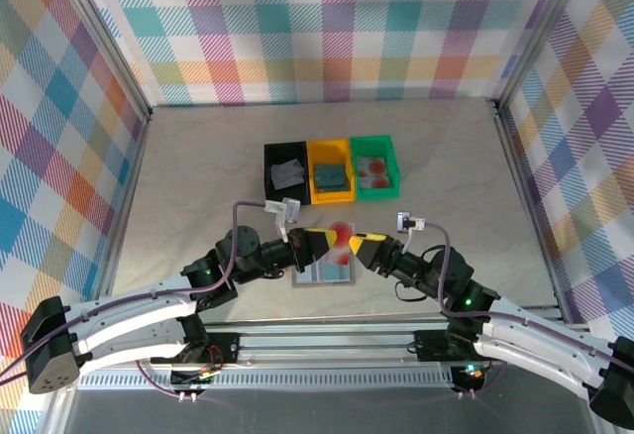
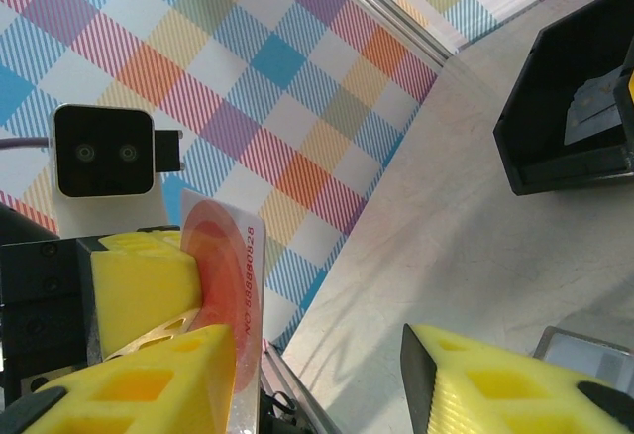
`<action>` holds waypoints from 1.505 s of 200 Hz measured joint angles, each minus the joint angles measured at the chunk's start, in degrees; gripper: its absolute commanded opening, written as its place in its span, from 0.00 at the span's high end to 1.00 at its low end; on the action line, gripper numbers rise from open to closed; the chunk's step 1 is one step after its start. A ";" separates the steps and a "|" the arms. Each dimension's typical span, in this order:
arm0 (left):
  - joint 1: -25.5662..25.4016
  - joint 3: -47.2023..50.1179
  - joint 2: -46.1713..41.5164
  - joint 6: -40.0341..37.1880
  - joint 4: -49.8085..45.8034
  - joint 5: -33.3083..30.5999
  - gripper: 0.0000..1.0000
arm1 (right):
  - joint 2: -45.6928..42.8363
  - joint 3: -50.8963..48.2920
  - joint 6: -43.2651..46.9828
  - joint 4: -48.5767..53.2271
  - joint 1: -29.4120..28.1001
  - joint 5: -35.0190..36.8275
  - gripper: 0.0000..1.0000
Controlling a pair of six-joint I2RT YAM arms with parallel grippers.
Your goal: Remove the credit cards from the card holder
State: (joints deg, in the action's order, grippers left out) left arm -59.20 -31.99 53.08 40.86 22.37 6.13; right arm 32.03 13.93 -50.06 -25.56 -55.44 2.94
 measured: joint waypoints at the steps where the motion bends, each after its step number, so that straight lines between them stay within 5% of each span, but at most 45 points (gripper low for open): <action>1: 0.02 0.00 0.00 -0.02 0.00 0.11 1.00 | 0.00 0.00 0.00 -0.02 0.00 -0.02 0.52; 61: 2.43 -2.71 2.05 -0.22 -4.24 6.23 1.00 | 0.00 0.17 0.28 0.46 0.87 -1.53 0.53; 122: 14.43 -14.71 10.67 -4.87 -18.67 22.73 1.00 | -3.65 0.87 0.87 5.38 7.41 -5.68 0.53; 182: 16.59 -38.05 27.76 -21.90 -44.92 34.84 1.00 | -5.31 4.85 1.62 15.10 18.99 -16.17 0.52; 250: 16.61 -59.60 44.83 -47.06 -78.49 39.52 1.00 | 2.08 14.45 7.04 24.02 28.96 -34.86 0.51; 301: 16.76 -66.53 50.49 -58.60 -92.02 43.12 1.00 | 10.54 15.13 9.25 24.79 31.47 -47.23 0.51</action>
State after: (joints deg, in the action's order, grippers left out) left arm -42.44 -98.52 103.57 -17.74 -69.65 49.25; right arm 42.57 29.06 -40.82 -0.78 -23.97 -44.29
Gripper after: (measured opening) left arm 0.049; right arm 0.490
